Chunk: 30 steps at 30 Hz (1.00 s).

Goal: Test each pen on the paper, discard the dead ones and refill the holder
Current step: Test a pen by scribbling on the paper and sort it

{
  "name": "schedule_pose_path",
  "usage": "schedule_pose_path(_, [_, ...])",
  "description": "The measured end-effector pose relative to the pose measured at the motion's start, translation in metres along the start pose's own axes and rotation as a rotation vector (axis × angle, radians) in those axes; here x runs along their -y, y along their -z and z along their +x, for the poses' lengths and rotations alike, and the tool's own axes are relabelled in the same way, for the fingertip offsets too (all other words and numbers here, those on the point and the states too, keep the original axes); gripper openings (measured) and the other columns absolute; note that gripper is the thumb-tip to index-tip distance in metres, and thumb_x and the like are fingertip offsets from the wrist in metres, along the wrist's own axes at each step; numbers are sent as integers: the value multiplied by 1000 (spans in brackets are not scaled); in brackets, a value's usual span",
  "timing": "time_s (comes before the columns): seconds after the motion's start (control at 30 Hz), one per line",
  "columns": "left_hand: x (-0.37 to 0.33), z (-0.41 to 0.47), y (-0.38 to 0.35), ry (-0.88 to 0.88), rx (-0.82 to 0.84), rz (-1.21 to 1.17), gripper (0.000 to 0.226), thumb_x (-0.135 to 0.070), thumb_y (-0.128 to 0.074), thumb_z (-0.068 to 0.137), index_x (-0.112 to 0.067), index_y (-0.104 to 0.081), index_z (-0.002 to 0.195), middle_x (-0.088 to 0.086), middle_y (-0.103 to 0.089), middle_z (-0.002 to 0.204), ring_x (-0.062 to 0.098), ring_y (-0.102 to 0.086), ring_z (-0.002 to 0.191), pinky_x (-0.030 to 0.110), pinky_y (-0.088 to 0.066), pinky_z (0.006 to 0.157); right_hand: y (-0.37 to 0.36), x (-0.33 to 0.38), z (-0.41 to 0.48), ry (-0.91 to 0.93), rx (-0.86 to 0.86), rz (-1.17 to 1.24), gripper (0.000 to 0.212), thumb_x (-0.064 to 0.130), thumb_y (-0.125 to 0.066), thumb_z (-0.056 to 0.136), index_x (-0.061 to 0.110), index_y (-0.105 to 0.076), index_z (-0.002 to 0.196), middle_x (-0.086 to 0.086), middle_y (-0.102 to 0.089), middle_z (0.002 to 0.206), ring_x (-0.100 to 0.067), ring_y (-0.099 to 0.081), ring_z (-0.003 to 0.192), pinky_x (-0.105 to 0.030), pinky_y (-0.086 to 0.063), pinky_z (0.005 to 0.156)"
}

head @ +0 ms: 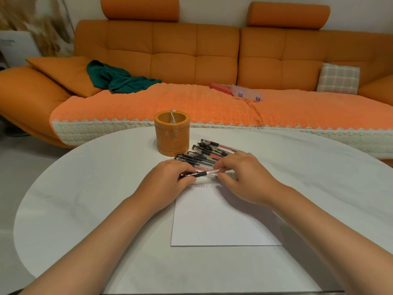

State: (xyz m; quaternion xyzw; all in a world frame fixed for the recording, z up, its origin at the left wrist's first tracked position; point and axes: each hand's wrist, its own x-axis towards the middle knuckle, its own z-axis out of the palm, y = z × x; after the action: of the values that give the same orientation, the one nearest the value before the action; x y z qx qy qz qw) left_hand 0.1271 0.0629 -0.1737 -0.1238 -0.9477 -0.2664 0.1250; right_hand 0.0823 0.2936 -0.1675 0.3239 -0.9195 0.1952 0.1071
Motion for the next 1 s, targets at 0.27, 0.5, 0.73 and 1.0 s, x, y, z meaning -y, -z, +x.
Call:
schedule_pose_path(0.27, [-13, 6, -8, 37, 29, -337, 6, -28, -73, 87, -31, -70, 92, -16, -70, 81, 1, -63, 78, 11, -45, 68, -3, 2, 0, 130, 47, -72, 22, 40, -48, 102, 31, -64, 112, 12, -66, 100, -14, -60, 93, -36, -48, 69])
schedule_pose_path(0.5, [-14, 7, -16, 71, -7, -371, 20, -18, -80, 81, -30, -75, 96, -21, -70, 81, 3, -62, 75, 9, -44, 67, -5, 2, -2, 42, 75, 5, 9, 37, -58, 95, 36, -57, 104, 18, -59, 90, -8, -52, 76, -31, -40, 65])
schedule_pose_path(0.73, [-21, 6, -15, 18, -47, -401, 14, -15, -81, 79, -26, -78, 88, -24, -68, 75, 1, -59, 67, 9, -42, 62, -7, 6, -2, 74, 130, 1, 24, 37, -45, 103, 22, -65, 102, 5, -65, 88, -17, -55, 78, -37, -45, 67])
schedule_pose_path(1.0, [-21, 10, -11, 34, 13, -423, 11, -14, -79, 81, -23, -78, 86, -21, -70, 75, -2, -61, 67, 11, -44, 63, -6, 14, -4, 56, 97, -135, 20, 41, -41, 102, 31, -55, 94, 8, -55, 70, -20, -50, 66, -32, -28, 50])
